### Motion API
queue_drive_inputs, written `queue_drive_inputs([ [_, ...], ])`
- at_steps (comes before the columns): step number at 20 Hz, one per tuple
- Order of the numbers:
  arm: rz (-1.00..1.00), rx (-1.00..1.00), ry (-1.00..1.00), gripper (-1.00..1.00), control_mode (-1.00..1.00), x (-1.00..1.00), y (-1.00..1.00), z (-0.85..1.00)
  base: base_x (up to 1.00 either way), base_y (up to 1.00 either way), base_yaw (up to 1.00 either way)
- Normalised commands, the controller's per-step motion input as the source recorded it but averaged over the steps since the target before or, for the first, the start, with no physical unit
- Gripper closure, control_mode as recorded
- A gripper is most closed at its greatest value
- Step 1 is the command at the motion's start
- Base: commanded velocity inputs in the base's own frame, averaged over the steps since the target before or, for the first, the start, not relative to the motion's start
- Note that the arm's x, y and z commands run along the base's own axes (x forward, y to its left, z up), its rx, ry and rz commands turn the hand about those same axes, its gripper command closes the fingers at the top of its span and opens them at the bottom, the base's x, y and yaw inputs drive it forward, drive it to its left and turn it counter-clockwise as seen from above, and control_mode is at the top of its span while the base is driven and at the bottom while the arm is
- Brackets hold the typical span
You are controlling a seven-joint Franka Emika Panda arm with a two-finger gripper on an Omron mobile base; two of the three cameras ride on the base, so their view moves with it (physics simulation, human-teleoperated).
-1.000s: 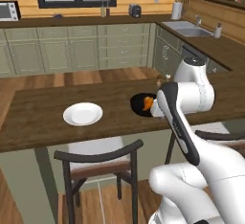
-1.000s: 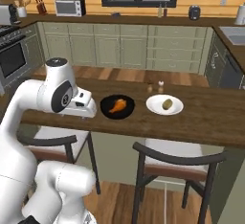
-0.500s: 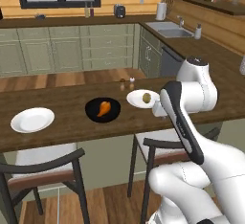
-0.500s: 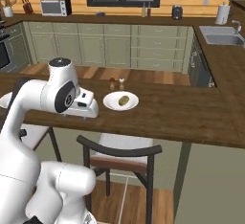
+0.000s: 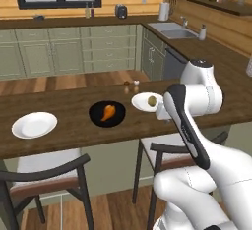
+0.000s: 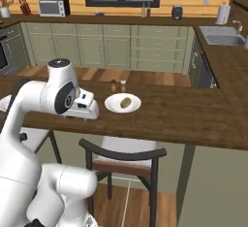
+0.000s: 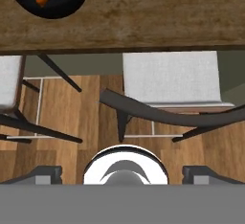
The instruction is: Pick the chicken drumstick and potato from their plates and place them in the bowl. Then put the bowl in the fridge.
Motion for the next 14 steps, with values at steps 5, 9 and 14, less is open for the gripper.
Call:
queue_drive_inputs([
  [5, 0.0, 0.0, 0.0, -1.0, 1.0, 0.0, 0.0, 0.0, 0.01, 0.77, -0.05],
  [9, 0.0, 0.0, 0.0, -1.0, 1.0, 0.0, 0.0, 0.0, 0.4, 0.11, 0.0],
  [14, 0.0, 0.0, 0.0, -1.0, 1.0, 0.0, 0.0, 0.0, 0.72, 0.26, 0.0],
])
